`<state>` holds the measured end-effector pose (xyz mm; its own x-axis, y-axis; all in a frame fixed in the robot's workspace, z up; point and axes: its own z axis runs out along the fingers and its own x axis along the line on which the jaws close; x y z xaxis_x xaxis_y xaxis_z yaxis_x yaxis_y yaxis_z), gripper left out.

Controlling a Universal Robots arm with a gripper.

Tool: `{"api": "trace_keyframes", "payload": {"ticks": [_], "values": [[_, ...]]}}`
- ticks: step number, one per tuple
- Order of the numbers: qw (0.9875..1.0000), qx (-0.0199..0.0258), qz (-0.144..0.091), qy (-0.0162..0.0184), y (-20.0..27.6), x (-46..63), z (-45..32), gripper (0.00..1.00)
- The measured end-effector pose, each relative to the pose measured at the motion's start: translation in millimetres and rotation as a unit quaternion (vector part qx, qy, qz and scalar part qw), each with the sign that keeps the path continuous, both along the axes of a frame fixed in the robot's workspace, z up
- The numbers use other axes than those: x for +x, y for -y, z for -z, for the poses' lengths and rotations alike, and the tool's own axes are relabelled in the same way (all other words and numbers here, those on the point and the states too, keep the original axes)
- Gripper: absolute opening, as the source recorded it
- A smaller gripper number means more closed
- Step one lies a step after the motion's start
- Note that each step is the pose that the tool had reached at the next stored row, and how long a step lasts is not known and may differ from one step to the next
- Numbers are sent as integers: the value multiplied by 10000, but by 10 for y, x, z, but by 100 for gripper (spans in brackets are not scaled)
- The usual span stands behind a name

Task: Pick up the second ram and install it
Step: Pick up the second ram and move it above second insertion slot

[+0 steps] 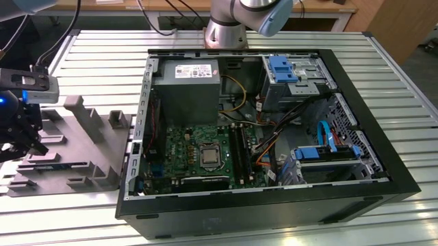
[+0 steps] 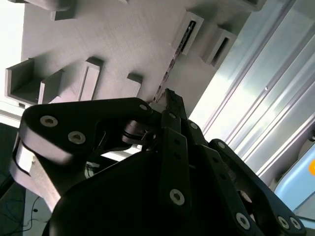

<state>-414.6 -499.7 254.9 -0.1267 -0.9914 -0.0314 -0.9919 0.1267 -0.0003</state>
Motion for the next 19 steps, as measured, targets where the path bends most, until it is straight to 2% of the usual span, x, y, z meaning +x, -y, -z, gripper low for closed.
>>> {"api": "trace_keyframes", "payload": {"ticks": [7, 14, 19], "values": [[10000, 1, -38, 80, -1, -4, 61, 11], [10000, 2, -50, 81, -2, -6, 73, 11], [9997, 2, -211, 90, -2, -13, 112, 11]]}}
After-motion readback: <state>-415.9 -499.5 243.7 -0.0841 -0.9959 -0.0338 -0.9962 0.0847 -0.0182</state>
